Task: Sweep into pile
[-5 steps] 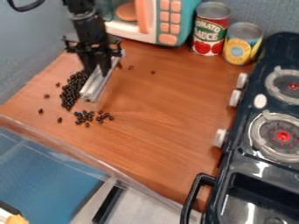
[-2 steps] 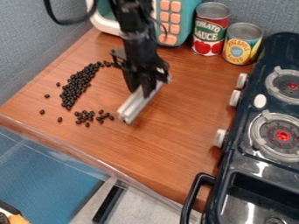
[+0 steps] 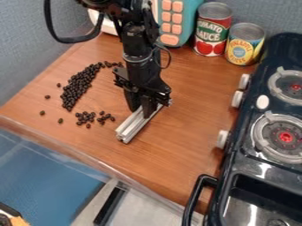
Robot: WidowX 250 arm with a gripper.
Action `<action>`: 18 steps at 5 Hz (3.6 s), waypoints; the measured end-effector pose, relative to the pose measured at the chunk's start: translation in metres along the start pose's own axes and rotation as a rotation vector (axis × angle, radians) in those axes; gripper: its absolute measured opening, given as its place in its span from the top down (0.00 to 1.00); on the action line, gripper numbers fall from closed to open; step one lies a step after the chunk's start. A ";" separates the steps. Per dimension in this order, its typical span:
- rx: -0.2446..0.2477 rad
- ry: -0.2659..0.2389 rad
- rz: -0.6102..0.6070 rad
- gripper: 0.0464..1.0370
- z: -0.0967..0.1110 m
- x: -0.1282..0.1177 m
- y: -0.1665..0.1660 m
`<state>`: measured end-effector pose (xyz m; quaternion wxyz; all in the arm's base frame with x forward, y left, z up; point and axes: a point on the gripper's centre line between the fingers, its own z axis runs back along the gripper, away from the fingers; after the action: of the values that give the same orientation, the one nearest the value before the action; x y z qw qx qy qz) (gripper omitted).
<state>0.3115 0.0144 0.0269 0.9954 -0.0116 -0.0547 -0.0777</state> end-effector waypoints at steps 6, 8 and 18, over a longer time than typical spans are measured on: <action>0.087 -0.010 0.197 0.72 0.002 -0.025 0.108; 0.123 0.004 0.218 0.72 0.004 -0.030 0.130; 0.022 0.019 0.180 0.72 -0.009 0.075 0.015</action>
<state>0.3885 0.0171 0.0257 0.9989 -0.0046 -0.0447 0.0126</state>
